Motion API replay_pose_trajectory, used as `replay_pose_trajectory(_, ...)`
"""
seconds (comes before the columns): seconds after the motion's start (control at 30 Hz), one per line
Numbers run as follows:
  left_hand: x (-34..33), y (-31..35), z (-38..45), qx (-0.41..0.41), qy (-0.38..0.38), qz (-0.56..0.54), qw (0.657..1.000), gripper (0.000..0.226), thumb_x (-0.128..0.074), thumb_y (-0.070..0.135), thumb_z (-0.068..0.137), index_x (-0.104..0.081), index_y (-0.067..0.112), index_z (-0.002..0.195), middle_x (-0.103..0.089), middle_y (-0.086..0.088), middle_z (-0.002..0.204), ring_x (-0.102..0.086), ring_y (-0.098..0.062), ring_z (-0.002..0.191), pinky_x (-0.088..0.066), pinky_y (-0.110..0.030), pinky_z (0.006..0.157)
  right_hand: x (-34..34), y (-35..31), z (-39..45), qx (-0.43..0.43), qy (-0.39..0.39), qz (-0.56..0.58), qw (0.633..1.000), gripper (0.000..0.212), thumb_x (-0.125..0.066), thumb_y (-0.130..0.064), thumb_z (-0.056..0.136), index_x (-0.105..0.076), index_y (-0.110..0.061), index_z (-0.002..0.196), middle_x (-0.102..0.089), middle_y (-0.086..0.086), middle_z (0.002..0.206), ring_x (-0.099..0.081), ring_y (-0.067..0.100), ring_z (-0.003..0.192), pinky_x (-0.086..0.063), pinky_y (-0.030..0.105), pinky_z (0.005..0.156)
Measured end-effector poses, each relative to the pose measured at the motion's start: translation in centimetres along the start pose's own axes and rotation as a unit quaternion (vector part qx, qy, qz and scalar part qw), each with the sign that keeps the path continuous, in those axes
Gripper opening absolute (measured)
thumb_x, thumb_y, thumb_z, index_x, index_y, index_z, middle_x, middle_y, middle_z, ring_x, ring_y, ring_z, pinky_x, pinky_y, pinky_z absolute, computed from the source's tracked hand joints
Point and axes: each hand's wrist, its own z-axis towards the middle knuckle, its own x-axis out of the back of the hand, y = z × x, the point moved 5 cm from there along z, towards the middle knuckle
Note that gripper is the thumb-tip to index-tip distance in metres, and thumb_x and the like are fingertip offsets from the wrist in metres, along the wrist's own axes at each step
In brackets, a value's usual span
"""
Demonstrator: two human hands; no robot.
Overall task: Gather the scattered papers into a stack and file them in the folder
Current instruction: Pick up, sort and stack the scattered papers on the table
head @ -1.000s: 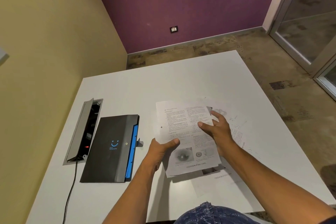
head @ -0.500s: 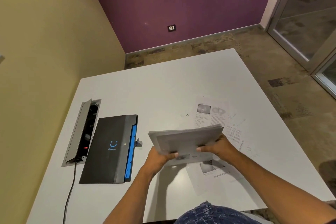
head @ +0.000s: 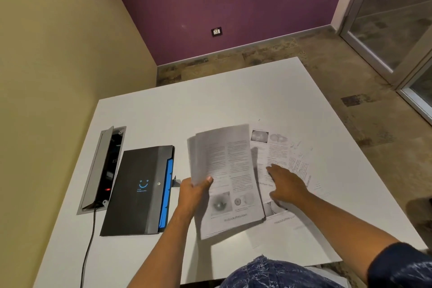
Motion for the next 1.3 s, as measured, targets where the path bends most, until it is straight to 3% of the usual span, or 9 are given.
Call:
replay_pose_trajectory(0.13, 1.5, -1.6, 0.6, 0.050, 0.039, -0.023, 0.998, 0.039, -0.079, 0.026, 0.088, -0.064, 0.009, 0.119, -0.071, -0.011, 0.108, -0.068, -0.031, 0.101, -0.057, -0.052, 0.096, -1.9, 1.8, -0.5, 0.008, -0.042, -0.160, 0.986, 0.100, -0.064, -0.054, 0.085, -0.013, -0.017, 0.163, -0.006, 0.014, 0.171, -0.019, 0.028, 0.155, -0.034, 0.044, 0.118)
replay_pose_trajectory(0.67, 2.5, -4.1, 0.3, 0.126, 0.017, -0.049, 0.991, 0.024, -0.077, 0.020, 0.090, -0.062, 0.020, 0.108, -0.072, -0.010, 0.109, -0.069, -0.031, 0.098, -0.053, -0.058, 0.100, -3.1, 1.4, -0.7, 0.060, -0.025, -0.293, 0.954, 0.078, -0.036, -0.048, 0.101, -0.011, -0.007, 0.162, -0.016, 0.035, 0.163, -0.036, 0.054, 0.142, -0.045, 0.051, 0.107)
replay_pose_trajectory(0.73, 2.5, -4.2, 0.2, 0.128, 0.016, -0.052, 0.990, 0.025, -0.077, 0.020, 0.091, -0.061, 0.020, 0.110, -0.072, -0.009, 0.109, -0.069, -0.031, 0.098, -0.054, -0.056, 0.098, -2.6, 1.6, -0.6, 0.072, 0.008, -0.287, 0.955, 0.077, -0.048, -0.047, 0.098, -0.026, -0.004, 0.158, -0.031, 0.036, 0.157, -0.050, 0.054, 0.131, -0.054, 0.051, 0.095)
replay_pose_trajectory(0.8, 2.6, -4.2, 0.1, 0.130, 0.017, -0.056, 0.990, 0.027, -0.076, 0.020, 0.091, -0.061, 0.018, 0.113, -0.072, -0.009, 0.110, -0.069, -0.031, 0.098, -0.054, -0.054, 0.097, -2.4, 2.0, -0.1, 0.060, -0.023, -0.291, 0.954, 0.078, -0.077, -0.041, 0.078, -0.057, 0.002, 0.139, -0.058, 0.040, 0.132, -0.068, 0.055, 0.096, -0.062, 0.051, 0.064)
replay_pose_trajectory(0.93, 2.7, -4.1, 0.0, 0.131, 0.018, -0.070, 0.989, 0.029, -0.076, 0.018, 0.091, -0.061, 0.018, 0.116, -0.073, -0.009, 0.110, -0.069, -0.031, 0.098, -0.054, -0.055, 0.097, -4.5, 3.5, 2.0, 0.082, -0.002, -0.326, 0.942, 0.086, -0.097, -0.021, 0.035, -0.074, 0.006, 0.114, -0.069, 0.041, 0.100, -0.068, 0.053, 0.060, -0.051, 0.044, 0.034)
replay_pose_trajectory(1.0, 2.6, -4.1, -0.1, 0.127, 0.016, -0.077, 0.989, 0.028, -0.076, 0.017, 0.091, -0.061, 0.019, 0.115, -0.073, -0.009, 0.110, -0.069, -0.031, 0.098, -0.055, -0.054, 0.096, -4.7, 3.3, 2.3, 0.079, 0.002, -0.337, 0.938, 0.089, -0.097, -0.016, 0.034, -0.073, 0.004, 0.117, -0.068, 0.043, 0.101, -0.070, 0.053, 0.062, -0.052, 0.045, 0.036)
replay_pose_trajectory(1.1, 2.6, -3.9, -0.3, 0.124, 0.009, -0.086, 0.988, 0.026, -0.076, 0.015, 0.091, -0.061, 0.020, 0.112, -0.073, -0.007, 0.107, -0.069, -0.029, 0.096, -0.056, -0.047, 0.087, -2.6, 1.6, 0.8, 0.089, -0.008, -0.329, 0.940, 0.064, -0.077, -0.014, 0.078, -0.057, -0.003, 0.138, -0.066, 0.031, 0.121, -0.074, 0.042, 0.082, -0.059, 0.044, 0.061)
replay_pose_trajectory(1.2, 2.4, -3.9, -0.4, 0.123, -0.010, -0.090, 0.988, 0.027, -0.076, 0.016, 0.091, -0.062, 0.018, 0.115, -0.074, -0.007, 0.108, -0.071, -0.029, 0.097, -0.057, -0.042, 0.079, 0.6, 1.3, -0.1, 0.052, 0.068, -0.190, 0.978, 0.044, -0.050, -0.009, 0.093, -0.051, -0.015, 0.137, -0.068, 0.005, 0.116, -0.071, 0.027, 0.094, -0.059, 0.038, 0.080)
replay_pose_trajectory(1.3, 1.9, -3.9, -0.6, 0.124, -0.026, -0.096, 0.987, 0.027, -0.074, 0.015, 0.092, -0.063, 0.016, 0.116, -0.075, -0.009, 0.109, -0.072, -0.030, 0.098, -0.058, -0.039, 0.072, 2.2, 1.9, -0.4, -0.006, 0.122, -0.011, 0.992, 0.056, -0.047, -0.006, 0.094, -0.048, -0.023, 0.147, -0.068, 0.002, 0.129, -0.071, 0.028, 0.101, -0.056, 0.037, 0.087)
